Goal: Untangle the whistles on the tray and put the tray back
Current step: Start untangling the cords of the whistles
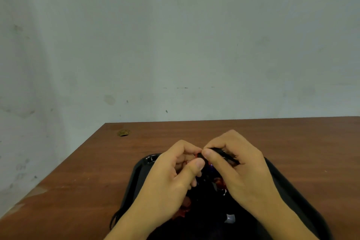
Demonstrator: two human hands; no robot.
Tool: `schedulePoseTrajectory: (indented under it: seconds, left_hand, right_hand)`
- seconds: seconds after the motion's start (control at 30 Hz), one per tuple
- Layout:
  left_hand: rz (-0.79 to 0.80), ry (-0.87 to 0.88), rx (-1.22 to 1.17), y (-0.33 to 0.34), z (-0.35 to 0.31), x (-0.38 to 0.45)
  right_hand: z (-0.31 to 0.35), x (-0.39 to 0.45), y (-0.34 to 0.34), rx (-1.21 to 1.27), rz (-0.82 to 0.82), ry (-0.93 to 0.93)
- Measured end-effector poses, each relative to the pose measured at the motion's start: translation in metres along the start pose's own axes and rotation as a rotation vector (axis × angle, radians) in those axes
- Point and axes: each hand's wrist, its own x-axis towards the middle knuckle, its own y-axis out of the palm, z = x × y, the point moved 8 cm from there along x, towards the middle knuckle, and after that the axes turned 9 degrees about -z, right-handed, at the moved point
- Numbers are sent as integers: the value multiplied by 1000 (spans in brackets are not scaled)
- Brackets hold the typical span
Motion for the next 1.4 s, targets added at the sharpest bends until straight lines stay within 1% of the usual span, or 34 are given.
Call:
schedulePoseTrajectory:
  seconds: [0.1,0.23,0.3,0.37,0.4,0.47,0.57,0.63,0.7,0.8,0.87,0.9,1.0,1.07,1.13,1.2,1.27,1.33,1.4]
  left_hand:
    - [10,13,-73,2,-5,-2]
    - [25,46,-40,3,-6,-6]
    - [57,43,-29,4,-7,-8]
    - [74,21,-41,6,-7,-7]
    - [68,-12,-78,7,-4,-6]
    - [57,-105,-177,8,2,-4]
    - [95,-205,-205,13,8,-4]
    - [127,-200,-160,13,9,-4]
    - [118,-159,-140,11,7,-4]
    - [111,-112,-166,11,2,-6]
    - [123,-104,-217,14,-1,-7]
    - [123,-104,-256,16,-3,-7]
    - [77,-142,-383,17,-3,-7]
    - [11,-189,-457,16,3,-6]
    - [-70,-278,-568,15,14,-6]
    - [-117,-397,-707,17,19,-5]
    - [-148,-492,-817,18,22,-5]
    - [-196,-555,-871,17,26,-5]
    - [-242,-571,-844,13,30,-4]
  right_hand:
    - [-7,0,2,169,4,188]
    - [-13,-2,8,394,115,375]
    - [-20,-3,9,504,140,512]
    - [-27,-7,12,550,191,636]
    - [-33,-10,14,539,223,671]
    - [-39,-13,15,534,249,704]
    - [-39,-12,11,541,188,685]
    - [-36,-11,10,520,181,660]
    - [-38,-15,14,516,244,675]
    - [-41,-21,21,583,337,798]
    - [-47,-25,23,644,331,874]
    - [-48,-25,24,658,322,884]
    - [-46,-24,27,647,291,836]
    - [-45,-24,28,607,211,818]
    - [-48,-23,28,586,123,789]
    - [-43,-18,26,515,88,658]
    - [-32,-11,26,382,110,474]
    - [-28,-10,27,233,139,360]
    - [-29,-11,25,80,141,284]
